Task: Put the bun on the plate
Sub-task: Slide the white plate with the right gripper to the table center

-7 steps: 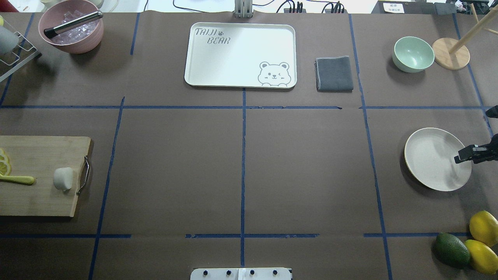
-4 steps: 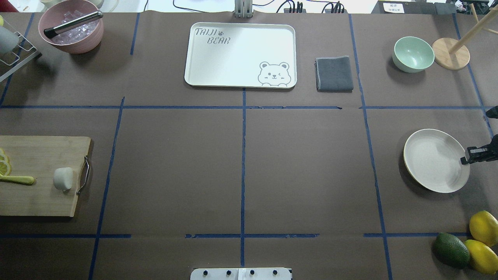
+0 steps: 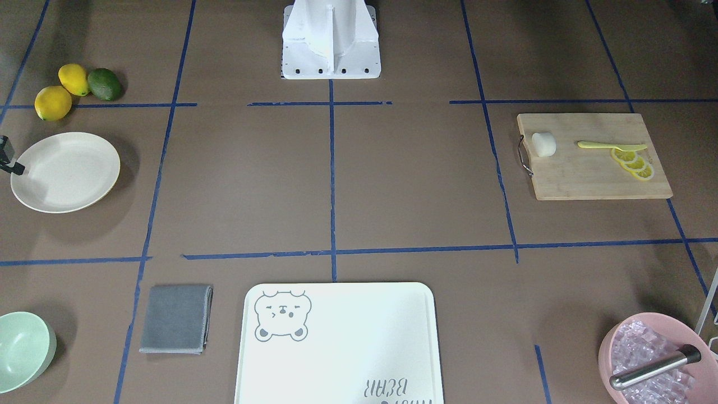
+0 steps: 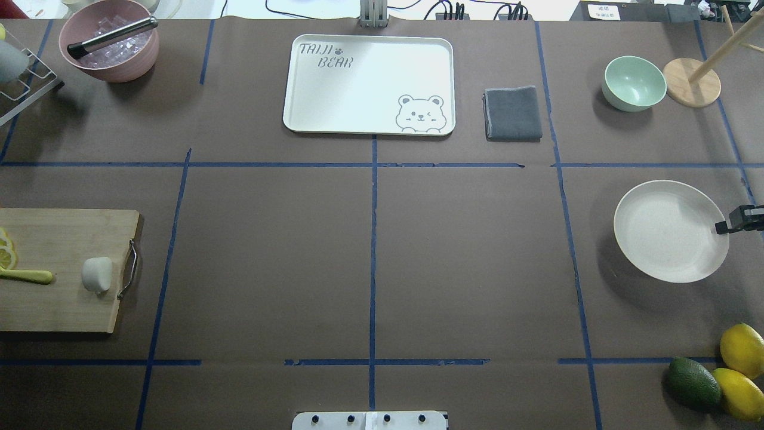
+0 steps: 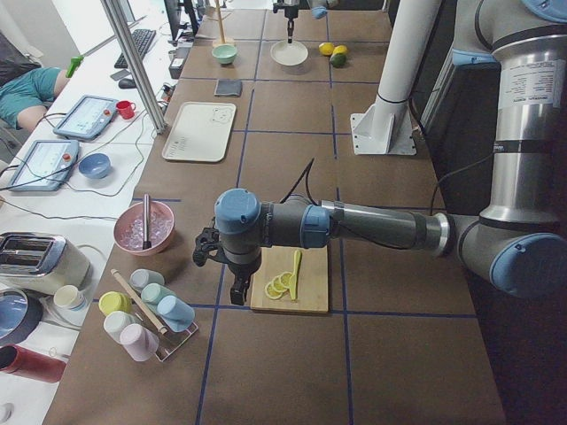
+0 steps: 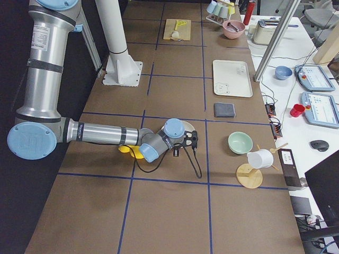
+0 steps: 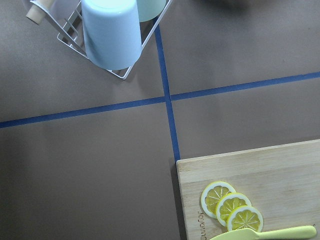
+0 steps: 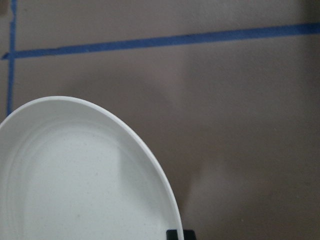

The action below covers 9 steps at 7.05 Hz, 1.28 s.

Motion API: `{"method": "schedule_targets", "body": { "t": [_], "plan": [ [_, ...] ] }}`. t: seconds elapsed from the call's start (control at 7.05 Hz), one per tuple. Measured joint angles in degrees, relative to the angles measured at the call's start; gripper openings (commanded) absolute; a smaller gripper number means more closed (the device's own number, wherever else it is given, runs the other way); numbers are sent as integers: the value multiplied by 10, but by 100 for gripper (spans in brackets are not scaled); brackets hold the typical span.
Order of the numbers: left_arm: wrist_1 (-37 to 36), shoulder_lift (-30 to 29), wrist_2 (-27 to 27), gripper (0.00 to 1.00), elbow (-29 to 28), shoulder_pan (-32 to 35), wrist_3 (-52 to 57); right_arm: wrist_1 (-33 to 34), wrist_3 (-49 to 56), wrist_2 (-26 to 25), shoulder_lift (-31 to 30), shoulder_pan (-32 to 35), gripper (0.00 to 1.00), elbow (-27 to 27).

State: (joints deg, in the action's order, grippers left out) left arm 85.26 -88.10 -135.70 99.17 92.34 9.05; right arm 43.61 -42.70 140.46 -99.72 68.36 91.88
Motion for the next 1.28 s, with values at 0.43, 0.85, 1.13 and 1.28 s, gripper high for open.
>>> {"method": "schedule_targets", "body": {
  "t": [0.43, 0.85, 1.13, 1.28],
  "plan": [
    [0, 0, 0, 100, 3, 0, -1, 3, -172, -14, 137, -54, 0, 6],
    [0, 1, -1, 100, 7, 0, -1, 95, -307, -152, 306, -222, 0, 1],
    [-1, 3, -1, 100, 8, 0, -1, 143, -377, -232, 389, -306, 0, -16],
    [-1, 6, -1, 100, 9, 0, -1, 152, -395, -262, 414, -334, 0, -30]
  ]
}}
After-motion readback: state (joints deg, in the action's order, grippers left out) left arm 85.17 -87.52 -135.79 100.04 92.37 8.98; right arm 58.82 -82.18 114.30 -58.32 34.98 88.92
